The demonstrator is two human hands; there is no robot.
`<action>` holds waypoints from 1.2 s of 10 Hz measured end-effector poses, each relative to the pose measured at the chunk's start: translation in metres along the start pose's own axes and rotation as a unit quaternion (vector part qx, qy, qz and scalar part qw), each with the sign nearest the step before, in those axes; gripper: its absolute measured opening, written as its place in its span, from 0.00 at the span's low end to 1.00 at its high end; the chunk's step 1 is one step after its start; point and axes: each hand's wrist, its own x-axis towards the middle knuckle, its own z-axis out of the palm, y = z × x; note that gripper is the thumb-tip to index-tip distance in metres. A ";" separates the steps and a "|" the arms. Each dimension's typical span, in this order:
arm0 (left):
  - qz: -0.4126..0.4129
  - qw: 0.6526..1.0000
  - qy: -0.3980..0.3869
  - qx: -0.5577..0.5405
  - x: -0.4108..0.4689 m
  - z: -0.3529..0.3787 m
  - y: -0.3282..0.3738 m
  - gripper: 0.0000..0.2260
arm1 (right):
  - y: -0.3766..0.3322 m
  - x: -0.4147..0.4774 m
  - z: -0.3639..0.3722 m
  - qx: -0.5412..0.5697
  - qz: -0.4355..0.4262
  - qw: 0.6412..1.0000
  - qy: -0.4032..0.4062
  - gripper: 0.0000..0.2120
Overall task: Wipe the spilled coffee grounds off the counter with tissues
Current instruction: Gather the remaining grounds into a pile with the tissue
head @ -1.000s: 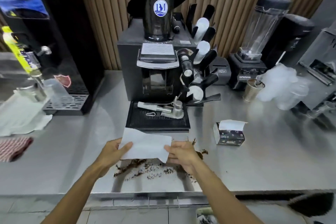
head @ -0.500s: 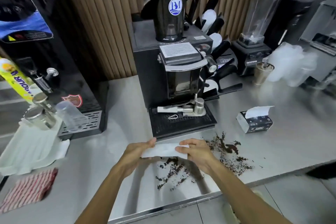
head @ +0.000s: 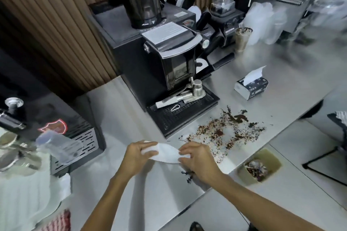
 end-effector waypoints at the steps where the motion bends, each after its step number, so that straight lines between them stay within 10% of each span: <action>1: 0.015 0.997 -0.042 0.069 -0.001 -0.003 -0.005 0.14 | 0.003 -0.016 0.022 -0.085 -0.076 0.993 0.016 0.07; 4: 0.275 0.878 -0.005 0.392 -0.023 0.002 -0.060 0.04 | 0.017 -0.072 0.095 -0.270 -0.146 0.952 0.003 0.12; 6: 0.264 0.885 0.006 0.384 -0.028 0.041 -0.059 0.19 | 0.023 -0.097 0.101 -0.311 -0.125 0.942 0.031 0.09; 12: 0.113 0.929 0.025 0.353 -0.010 0.055 -0.047 0.13 | 0.001 -0.066 0.115 -0.288 -0.044 0.956 0.017 0.22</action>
